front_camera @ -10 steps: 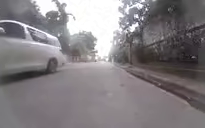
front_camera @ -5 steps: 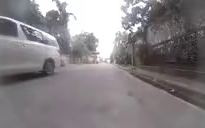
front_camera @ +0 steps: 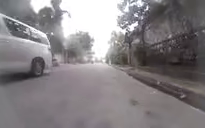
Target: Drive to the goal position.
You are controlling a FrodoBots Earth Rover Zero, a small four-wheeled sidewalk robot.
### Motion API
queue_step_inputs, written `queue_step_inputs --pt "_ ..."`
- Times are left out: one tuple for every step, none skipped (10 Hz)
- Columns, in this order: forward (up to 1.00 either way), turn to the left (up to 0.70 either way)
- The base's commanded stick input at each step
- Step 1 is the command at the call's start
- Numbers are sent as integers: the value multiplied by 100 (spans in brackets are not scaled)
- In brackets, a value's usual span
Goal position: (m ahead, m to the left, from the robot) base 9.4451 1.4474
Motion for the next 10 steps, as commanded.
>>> queue_step_inputs --pt "100 0" --pt "100 0" --pt "100 0" --pt "100 0" --pt "100 0" --pt "100 0" --pt "100 0" --pt "100 0" --pt "100 0" --pt "100 0"
